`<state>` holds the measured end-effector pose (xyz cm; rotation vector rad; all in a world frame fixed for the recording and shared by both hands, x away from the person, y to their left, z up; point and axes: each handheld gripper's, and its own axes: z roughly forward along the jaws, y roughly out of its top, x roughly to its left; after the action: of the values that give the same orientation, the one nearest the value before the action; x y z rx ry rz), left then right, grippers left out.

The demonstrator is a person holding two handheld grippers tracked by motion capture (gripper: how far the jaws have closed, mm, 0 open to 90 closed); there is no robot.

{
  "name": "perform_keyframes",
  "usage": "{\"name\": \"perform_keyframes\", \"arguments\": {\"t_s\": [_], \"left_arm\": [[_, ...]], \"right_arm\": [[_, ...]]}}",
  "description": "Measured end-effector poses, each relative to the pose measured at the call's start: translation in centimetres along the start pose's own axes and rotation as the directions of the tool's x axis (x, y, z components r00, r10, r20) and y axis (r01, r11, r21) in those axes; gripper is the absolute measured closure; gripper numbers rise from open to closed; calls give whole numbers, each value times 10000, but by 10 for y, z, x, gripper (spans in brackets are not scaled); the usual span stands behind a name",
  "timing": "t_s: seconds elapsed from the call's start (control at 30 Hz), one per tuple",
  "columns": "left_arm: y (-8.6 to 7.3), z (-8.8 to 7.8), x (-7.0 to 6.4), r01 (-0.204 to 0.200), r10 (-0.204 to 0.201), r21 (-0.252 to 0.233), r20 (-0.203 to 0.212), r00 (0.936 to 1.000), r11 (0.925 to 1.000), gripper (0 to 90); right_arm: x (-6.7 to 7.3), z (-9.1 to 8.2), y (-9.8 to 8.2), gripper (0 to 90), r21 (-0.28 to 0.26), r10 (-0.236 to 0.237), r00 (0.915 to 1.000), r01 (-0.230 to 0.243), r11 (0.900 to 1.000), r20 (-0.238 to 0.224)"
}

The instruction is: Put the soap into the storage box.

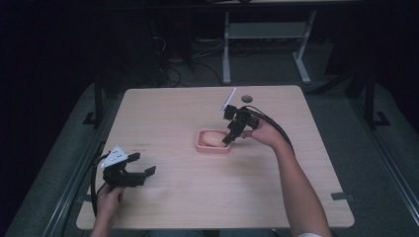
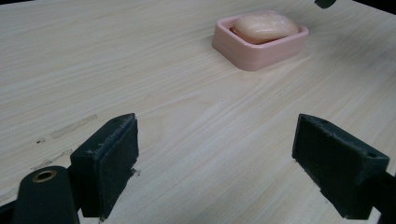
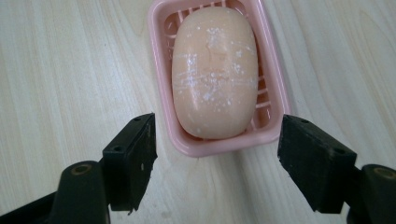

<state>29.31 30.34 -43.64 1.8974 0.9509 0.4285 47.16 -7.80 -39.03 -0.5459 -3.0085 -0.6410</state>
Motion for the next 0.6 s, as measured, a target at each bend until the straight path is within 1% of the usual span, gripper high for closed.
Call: {"name": "perform_keyframes", "arguments": {"t_s": [0.03,0.37,0.57,0.6], "left_arm": [[0,0,0,2,-2,9,8,10000,10000,143],[0,0,-1,-47,47,8,-6,10000,10000,143],[0,1,-1,-57,57,-13,4,10000,10000,143],[0,1,-1,-61,61,-8,4,10000,10000,142]], "right_arm": [[0,-1,-1,276,-53,-37,10000,37,10000,20],[2,-6,-15,275,-131,127,9999,-126,9998,108],[3,-10,-21,267,17,344,9994,-344,9994,104],[4,-12,-23,267,-93,323,9993,-321,9994,163]]}}
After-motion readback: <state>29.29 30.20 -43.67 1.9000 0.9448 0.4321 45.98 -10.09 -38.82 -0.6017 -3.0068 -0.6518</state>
